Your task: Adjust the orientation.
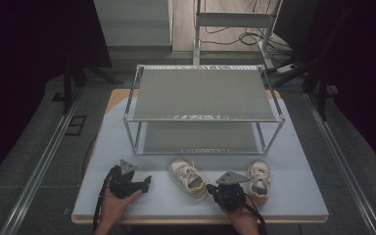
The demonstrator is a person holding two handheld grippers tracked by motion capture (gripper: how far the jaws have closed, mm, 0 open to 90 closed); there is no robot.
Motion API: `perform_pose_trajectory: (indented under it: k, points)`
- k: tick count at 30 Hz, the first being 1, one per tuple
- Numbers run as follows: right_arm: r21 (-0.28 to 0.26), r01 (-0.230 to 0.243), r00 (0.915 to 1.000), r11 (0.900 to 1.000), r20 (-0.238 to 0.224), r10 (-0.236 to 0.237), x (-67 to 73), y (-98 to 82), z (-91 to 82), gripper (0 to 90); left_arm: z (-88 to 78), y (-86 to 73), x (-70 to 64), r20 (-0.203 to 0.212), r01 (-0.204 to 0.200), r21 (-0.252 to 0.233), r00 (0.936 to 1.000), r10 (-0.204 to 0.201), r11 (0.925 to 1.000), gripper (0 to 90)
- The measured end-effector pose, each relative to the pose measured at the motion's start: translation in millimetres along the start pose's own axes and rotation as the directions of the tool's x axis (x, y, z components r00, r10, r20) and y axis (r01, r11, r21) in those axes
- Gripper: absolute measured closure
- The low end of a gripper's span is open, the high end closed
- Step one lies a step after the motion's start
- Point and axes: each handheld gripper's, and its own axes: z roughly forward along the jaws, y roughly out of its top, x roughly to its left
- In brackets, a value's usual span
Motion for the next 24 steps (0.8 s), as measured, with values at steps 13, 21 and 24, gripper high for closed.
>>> perform_pose_trajectory:
  k: [13,21,24]
  points:
    - [0.002,0.065,0.9883,0.998,-0.138,-0.064,41.3,6.7,30.5,89.9,-2.4,-0.9,4.5,0.027,0.036,-0.015,0.9990,-0.036,0.9992,18.2]
    - [-0.026,0.083,0.9758,0.996,-0.201,-0.086,55.8,20.4,53.6,89.9,-3.9,-1.8,4.9,0.040,0.040,-0.017,0.9984,-0.039,0.9991,18.1]
    - [-0.028,0.093,0.9764,0.995,-0.193,-0.097,56.6,21.9,53.3,89.7,-4.5,-2.4,5.9,0.051,0.047,-0.022,0.9977,-0.045,0.9987,18.2]
